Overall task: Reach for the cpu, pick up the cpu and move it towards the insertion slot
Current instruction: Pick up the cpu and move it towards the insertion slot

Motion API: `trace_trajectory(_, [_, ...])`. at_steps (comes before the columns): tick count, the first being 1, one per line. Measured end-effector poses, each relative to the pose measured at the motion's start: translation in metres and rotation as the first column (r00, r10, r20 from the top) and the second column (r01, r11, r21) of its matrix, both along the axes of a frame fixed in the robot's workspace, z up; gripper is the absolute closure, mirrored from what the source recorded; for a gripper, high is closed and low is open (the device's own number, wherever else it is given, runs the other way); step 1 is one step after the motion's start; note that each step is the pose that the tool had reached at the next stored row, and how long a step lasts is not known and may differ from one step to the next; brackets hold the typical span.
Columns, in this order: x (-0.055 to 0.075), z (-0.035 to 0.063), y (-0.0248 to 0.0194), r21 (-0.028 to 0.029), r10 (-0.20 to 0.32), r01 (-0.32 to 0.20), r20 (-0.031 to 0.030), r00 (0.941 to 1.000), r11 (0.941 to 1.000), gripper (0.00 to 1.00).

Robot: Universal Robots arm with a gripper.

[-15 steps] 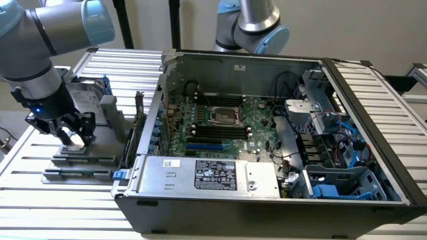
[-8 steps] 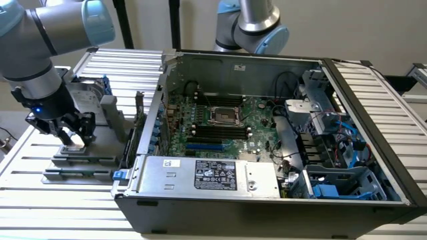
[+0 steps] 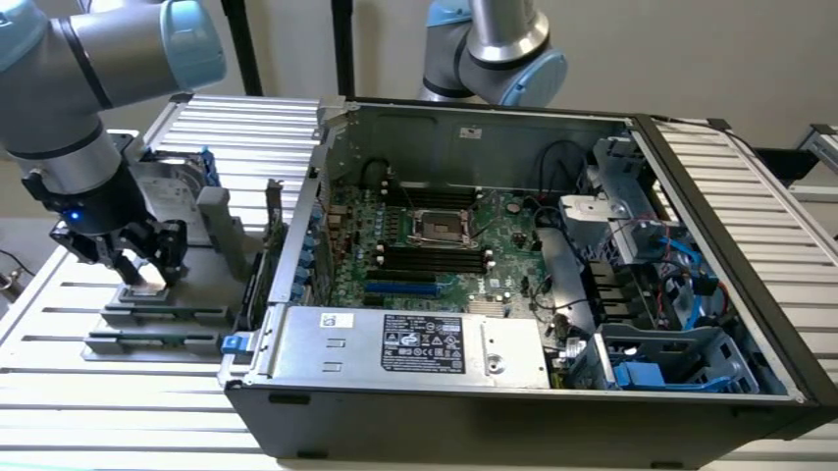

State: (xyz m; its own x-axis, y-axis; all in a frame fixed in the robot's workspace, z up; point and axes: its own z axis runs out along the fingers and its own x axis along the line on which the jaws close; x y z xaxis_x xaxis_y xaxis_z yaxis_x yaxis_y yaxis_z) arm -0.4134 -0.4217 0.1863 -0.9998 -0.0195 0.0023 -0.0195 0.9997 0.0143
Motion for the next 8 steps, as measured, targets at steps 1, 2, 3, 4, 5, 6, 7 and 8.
trace_trajectory(1, [0.0,0.0003,0.0,0.0002,0.0,0.0,0.0003,1.0,1.0,0.46])
trace_trajectory(2, [0.0,0.001,0.0,0.0004,0.0,0.0,0.0006,1.0,1.0,0.46])
trace_trajectory(3, [0.0,0.0025,0.0,0.0001,0.0,0.0,0.0003,1.0,1.0,0.46])
trace_trajectory(4, [0.0,0.0045,0.0,-0.0001,0.0,0.0,-0.0002,1.0,1.0,0.46])
trace_trajectory(5, [0.0,0.007,0.0,0.0,0.0,0.0,0.0,1.0,1.0,0.46])
trace_trajectory(6, [0.0,0.0099,0.0,0.0,0.0,0.0,0.0,1.0,1.0,0.46])
trace_trajectory(7, [0.0,0.013,0.0,0.0001,0.0,0.0,0.0,1.0,1.0,0.46])
trace_trajectory(8, [0.0,0.0167,0.0,0.0,0.0,0.0,-0.0001,1.0,1.0,0.46])
